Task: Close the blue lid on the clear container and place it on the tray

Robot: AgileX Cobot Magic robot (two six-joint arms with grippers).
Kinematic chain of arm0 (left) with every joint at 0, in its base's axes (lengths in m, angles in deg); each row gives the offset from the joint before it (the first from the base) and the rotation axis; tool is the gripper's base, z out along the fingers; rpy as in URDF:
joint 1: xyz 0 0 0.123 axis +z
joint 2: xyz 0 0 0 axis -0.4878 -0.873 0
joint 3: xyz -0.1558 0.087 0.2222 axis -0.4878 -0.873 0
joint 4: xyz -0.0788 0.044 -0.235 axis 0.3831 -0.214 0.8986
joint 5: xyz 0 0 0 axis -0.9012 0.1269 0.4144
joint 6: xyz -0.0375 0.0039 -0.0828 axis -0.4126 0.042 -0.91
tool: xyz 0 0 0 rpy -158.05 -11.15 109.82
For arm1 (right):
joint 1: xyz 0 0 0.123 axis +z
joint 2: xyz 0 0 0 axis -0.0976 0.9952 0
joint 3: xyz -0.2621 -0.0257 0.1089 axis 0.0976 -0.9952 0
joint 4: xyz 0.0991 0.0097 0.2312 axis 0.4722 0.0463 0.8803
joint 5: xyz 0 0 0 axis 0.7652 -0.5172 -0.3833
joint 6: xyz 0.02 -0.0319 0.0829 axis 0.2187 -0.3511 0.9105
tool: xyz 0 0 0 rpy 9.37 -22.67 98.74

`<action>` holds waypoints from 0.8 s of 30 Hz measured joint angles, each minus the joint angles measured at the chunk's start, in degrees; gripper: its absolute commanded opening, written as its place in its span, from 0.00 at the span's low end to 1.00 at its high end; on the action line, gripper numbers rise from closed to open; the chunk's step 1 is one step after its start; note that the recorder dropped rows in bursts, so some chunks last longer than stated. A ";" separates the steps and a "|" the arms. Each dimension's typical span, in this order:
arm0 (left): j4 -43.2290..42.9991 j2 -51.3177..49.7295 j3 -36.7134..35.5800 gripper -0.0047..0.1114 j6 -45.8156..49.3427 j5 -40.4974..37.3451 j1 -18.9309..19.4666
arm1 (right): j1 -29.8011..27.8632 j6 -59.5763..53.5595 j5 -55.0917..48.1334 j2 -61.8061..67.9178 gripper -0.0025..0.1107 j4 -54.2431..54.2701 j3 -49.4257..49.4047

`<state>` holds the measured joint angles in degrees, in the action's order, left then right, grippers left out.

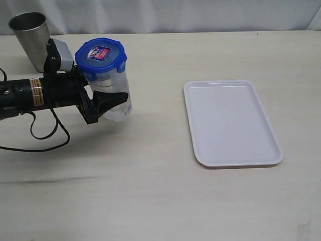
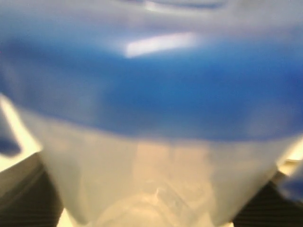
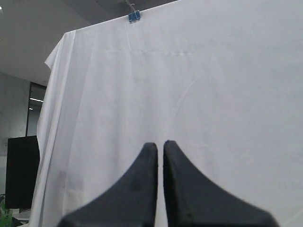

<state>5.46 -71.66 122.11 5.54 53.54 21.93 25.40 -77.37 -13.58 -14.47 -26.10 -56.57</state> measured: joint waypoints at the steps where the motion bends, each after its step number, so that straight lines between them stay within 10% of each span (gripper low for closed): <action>1: 0.00 0.00 0.00 0.04 0.00 0.00 0.00 | 0.00 0.11 0.00 0.00 0.06 0.00 0.00; 24: 0.70 0.00 0.00 0.04 0.00 0.57 0.00 | 0.00 0.11 0.77 0.00 0.06 0.00 -1.18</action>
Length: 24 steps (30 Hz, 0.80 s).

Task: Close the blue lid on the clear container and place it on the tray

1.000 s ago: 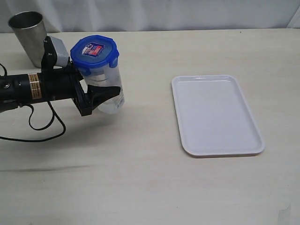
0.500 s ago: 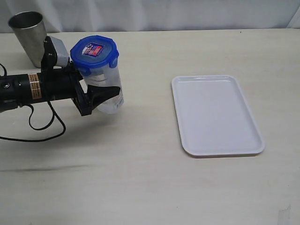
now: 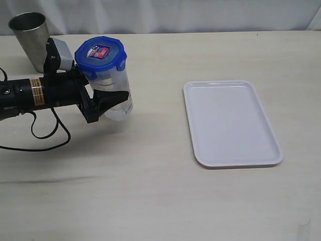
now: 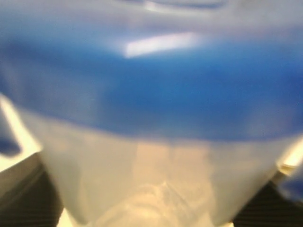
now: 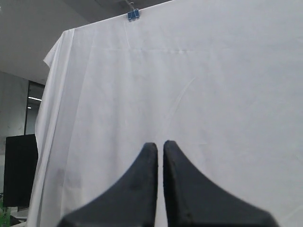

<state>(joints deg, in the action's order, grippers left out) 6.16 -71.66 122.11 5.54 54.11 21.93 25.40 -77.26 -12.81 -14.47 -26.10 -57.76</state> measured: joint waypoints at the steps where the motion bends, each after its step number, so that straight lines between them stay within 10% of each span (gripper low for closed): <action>1: 0.00 0.00 0.00 0.04 0.00 0.00 0.00 | 0.00 0.00 0.27 0.00 0.06 0.00 -0.37; 11: 0.00 0.00 0.00 0.04 0.09 0.00 0.00 | -7.45 0.00 0.43 0.00 0.06 -21.54 -8.87; 24: 0.00 0.00 0.00 0.04 0.09 0.00 0.00 | -23.38 0.00 -0.36 0.00 0.06 -23.96 -13.37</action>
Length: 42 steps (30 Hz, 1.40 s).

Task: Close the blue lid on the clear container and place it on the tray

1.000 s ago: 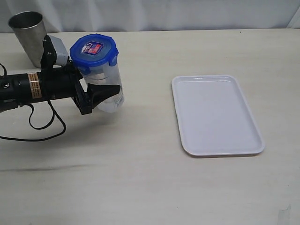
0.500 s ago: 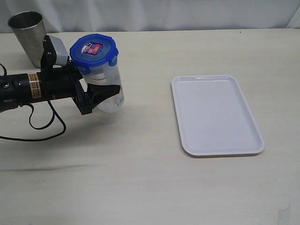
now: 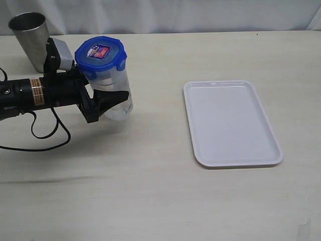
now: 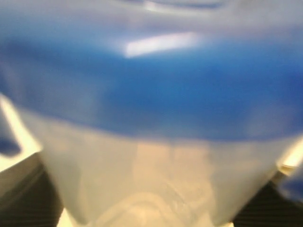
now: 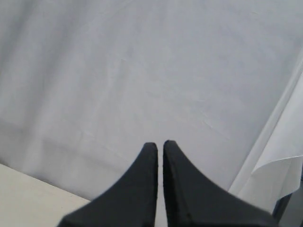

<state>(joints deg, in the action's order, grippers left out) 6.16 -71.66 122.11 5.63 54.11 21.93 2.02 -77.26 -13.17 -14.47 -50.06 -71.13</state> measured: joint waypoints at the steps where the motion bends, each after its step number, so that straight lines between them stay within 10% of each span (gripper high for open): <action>1: 0.00 0.00 0.00 0.04 0.00 0.12 0.00 | -0.46 0.00 0.00 0.00 0.06 0.00 0.00; 21: 0.12 0.00 0.00 0.04 0.00 -0.12 0.00 | -1.34 0.23 -0.79 0.00 0.06 -7.34 0.00; 30: 0.12 0.00 0.00 0.04 0.00 -0.53 0.00 | -1.34 0.23 -31.74 0.00 0.06 -7.34 -0.09; 42: 0.24 0.00 0.00 0.04 0.00 -0.53 0.00 | -1.34 0.23 -34.69 0.00 0.06 -7.34 -0.09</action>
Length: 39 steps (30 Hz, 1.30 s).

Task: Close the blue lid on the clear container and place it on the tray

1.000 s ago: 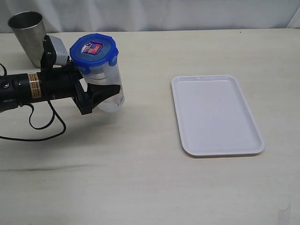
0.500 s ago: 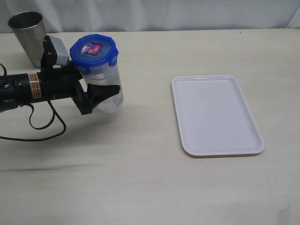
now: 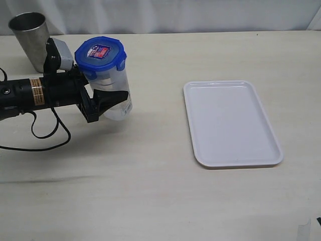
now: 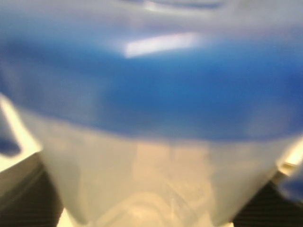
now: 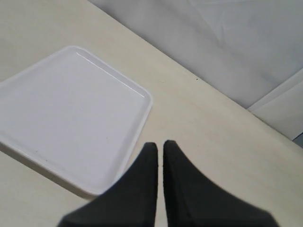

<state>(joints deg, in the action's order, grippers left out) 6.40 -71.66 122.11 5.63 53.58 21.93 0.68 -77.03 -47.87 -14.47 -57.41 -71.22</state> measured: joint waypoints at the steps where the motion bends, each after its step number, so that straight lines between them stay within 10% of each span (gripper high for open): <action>1: 0.00 0.00 0.00 0.04 0.00 0.00 0.00 | 0.00 0.38 -0.07 0.00 0.06 0.00 0.00; 11: 0.56 0.00 0.00 0.04 0.00 -0.08 0.00 | 0.00 25.34 -0.32 0.00 0.06 0.22 0.00; 39: 0.67 0.00 0.00 0.04 0.00 0.30 0.00 | 0.00 31.23 -0.11 0.00 0.06 0.35 -0.04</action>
<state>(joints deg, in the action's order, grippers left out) 7.07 -71.66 122.11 5.63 53.89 21.93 0.68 -45.81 -47.98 -14.47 -57.06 -71.26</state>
